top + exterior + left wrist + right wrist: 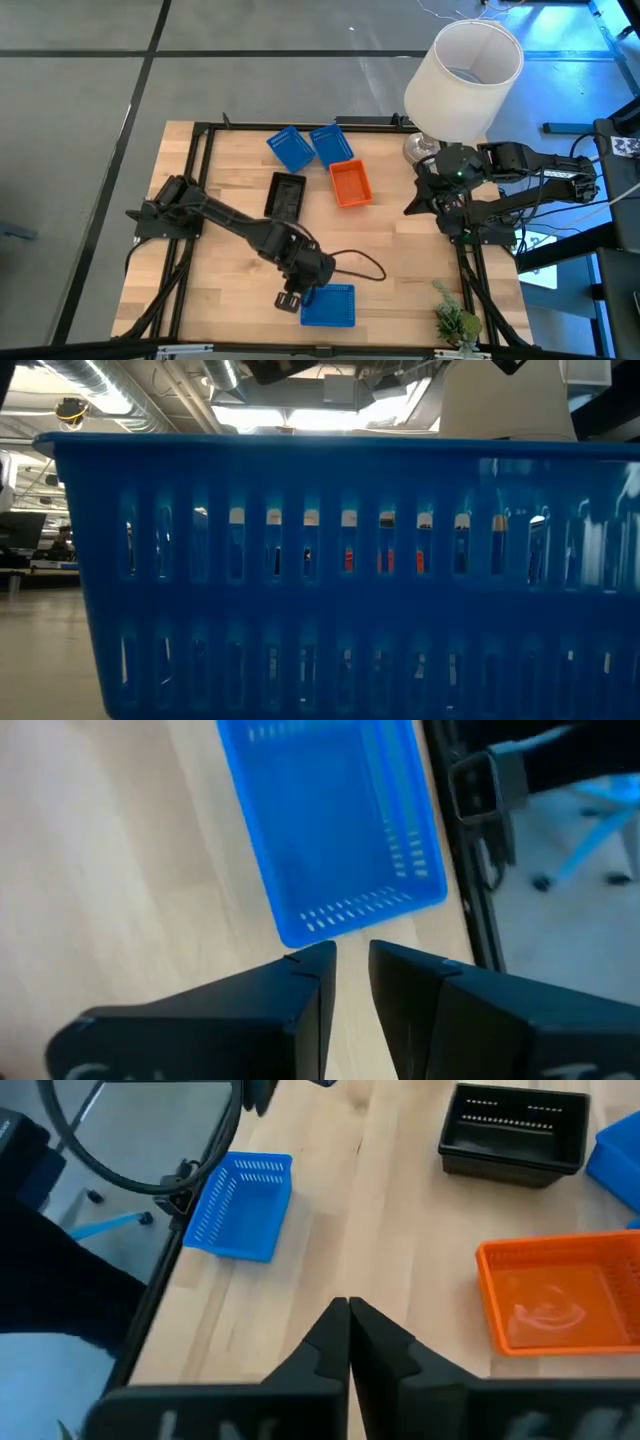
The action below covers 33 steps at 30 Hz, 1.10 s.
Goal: Stack baskets by color
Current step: Stack the bottom right blue basket bin on top of the left blue basket bin
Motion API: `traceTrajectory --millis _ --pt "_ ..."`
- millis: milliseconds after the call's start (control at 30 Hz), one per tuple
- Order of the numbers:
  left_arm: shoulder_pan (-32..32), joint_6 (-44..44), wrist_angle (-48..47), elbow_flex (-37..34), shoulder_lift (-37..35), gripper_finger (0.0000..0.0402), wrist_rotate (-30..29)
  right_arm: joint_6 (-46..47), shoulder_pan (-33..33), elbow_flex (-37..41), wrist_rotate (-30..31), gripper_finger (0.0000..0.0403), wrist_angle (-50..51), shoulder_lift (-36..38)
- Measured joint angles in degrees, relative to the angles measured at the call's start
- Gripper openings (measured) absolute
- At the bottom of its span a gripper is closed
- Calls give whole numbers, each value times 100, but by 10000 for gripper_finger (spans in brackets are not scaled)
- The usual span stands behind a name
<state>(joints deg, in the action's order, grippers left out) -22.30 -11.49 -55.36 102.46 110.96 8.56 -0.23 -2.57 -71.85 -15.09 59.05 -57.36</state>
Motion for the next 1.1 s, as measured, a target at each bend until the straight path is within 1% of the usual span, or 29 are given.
traceTrajectory --millis 100,200,367,567,667,900,1000,1100 --pt "-75 -48 337 -3 3 55 -430 143 2 0 -5 24 0 0" --pt "-86 -130 501 -3 2 55 -704 105 2 0 -11 44 0 0" --pt "-81 -911 570 -3 85 57 -903 54 2 0 -15 78 0 0" --pt "-84 -1190 587 -3 370 80 -906 -48 2 0 -11 108 7 0" --pt "-86 -1200 617 -3 507 87 -1063 -187 2 0 -10 113 10 0" --pt "-57 -1200 735 5 661 86 -1429 -194 2 0 -8 111 16 2" --pt "-48 -1206 702 -11 762 88 -1423 -192 2 0 -7 111 22 2" --pt "-59 -1226 976 7 939 89 -1356 -199 2 0 -6 111 31 2"
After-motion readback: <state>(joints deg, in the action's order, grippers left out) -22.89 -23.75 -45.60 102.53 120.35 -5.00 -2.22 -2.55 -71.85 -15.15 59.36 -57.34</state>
